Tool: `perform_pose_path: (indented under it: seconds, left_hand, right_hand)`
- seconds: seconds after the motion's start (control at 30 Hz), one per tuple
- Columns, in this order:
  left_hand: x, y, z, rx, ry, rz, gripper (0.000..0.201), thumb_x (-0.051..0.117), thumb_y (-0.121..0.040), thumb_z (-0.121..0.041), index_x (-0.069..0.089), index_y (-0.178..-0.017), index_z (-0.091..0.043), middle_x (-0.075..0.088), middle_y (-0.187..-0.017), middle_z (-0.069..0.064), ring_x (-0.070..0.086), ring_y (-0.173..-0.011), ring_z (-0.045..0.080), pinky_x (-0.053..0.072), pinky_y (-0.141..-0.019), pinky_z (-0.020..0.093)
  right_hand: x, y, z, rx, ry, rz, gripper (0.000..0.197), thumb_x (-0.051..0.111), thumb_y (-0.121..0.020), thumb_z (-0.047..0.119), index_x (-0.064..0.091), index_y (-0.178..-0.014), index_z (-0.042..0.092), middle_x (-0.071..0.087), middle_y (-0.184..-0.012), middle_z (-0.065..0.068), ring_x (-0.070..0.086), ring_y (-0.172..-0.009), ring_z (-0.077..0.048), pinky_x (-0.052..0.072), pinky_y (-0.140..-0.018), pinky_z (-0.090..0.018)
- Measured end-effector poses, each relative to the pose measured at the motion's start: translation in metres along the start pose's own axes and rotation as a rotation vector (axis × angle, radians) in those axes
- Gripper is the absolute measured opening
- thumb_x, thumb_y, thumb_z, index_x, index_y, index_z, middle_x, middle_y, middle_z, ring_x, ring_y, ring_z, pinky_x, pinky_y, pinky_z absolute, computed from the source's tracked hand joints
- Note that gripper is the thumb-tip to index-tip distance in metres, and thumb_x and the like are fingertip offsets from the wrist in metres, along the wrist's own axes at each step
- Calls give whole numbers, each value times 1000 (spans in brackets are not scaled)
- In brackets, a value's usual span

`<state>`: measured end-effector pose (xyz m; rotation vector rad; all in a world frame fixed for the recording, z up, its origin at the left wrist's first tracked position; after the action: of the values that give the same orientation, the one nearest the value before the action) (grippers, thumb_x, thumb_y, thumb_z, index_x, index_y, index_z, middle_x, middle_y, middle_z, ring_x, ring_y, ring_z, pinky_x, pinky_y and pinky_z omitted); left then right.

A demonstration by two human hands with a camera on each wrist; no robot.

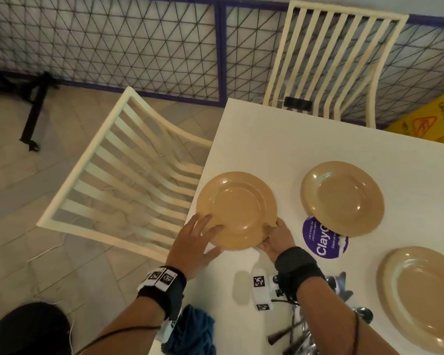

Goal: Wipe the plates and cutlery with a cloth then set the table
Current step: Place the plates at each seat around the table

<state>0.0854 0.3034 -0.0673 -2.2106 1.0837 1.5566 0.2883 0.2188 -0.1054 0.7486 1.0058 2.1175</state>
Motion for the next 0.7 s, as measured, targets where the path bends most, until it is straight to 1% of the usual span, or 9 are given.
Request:
perform_pose_path:
  seconds: [0.1,0.17,0.2,0.27,0.3,0.37,0.43,0.6,0.7]
  left_hand:
    - [4,-12,6,10,-97,-11,51,37,-95,-64,50,-139,-41,35,-159,-4,24,-150,28,29,-118,43]
    - [5,-18,13,12,-133,-7,49,37,-95,-62,53,-135,-40,39,-156,-3,27,-149,30,31,-118,43]
    - [4,-20,15,25,-134,-24,47,38,-95,-61,54,-134,-39,42,-154,-1,30,-147,31,34,-117,45]
    - [-1,-25,17,42,-132,-52,43,42,-94,-58,56,-130,-37,47,-150,1,34,-144,34,40,-113,48]
    - [-4,-28,18,43,-129,-62,42,44,-94,-57,56,-129,-37,48,-149,1,35,-144,34,41,-112,49]
    - [-8,-32,20,44,-133,-71,42,45,-94,-57,56,-129,-37,47,-149,1,35,-144,35,41,-112,47]
    - [-12,-36,20,49,-152,-65,41,45,-95,-57,55,-130,-38,46,-149,0,34,-144,35,40,-113,47]
    - [-16,-43,16,59,-141,-57,40,50,-94,-54,55,-130,-36,47,-149,2,34,-144,36,41,-112,47]
    - [-19,-43,11,66,-139,-56,43,53,-94,-53,54,-133,-35,44,-151,2,31,-146,35,39,-113,48]
  right_hand:
    - [5,-10,8,-19,48,-14,39,46,-95,-8,54,-126,13,66,-102,-15,62,-94,-34,57,-86,-51]
    - [8,-16,13,-26,98,-23,39,45,-94,-9,54,-127,10,65,-97,-16,61,-89,-33,58,-82,-48]
    - [10,-19,15,-29,119,-26,39,45,-94,-9,53,-128,7,64,-96,-16,61,-87,-33,59,-77,-46]
    - [15,-22,19,-37,150,-30,38,45,-94,-10,50,-129,4,63,-98,-18,61,-88,-35,61,-65,-41]
    - [17,-23,20,-38,167,-37,39,45,-93,-9,50,-129,4,64,-103,-20,64,-92,-37,62,-62,-40]
    - [19,-24,21,-28,193,-49,41,48,-93,-6,50,-131,9,65,-114,-22,66,-102,-40,61,-63,-40]
    - [21,-25,22,-17,202,-50,44,49,-94,-5,47,-135,11,64,-118,-24,67,-103,-41,61,-64,-39]
    - [18,-24,24,-5,179,-58,49,48,-93,-7,44,-140,9,64,-120,-26,68,-102,-40,61,-57,-36]
    - [15,-20,26,8,172,-40,49,51,-94,-6,43,-140,8,66,-114,-24,68,-92,-37,61,-60,-36]
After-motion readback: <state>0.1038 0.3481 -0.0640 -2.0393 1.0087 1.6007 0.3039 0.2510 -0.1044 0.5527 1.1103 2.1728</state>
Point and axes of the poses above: each hand's wrist, its own y-axis away from the middle knuckle, its own x-axis out of the palm, z = x × y, the point moved 9 cm from there along -y, towards the middle knuckle
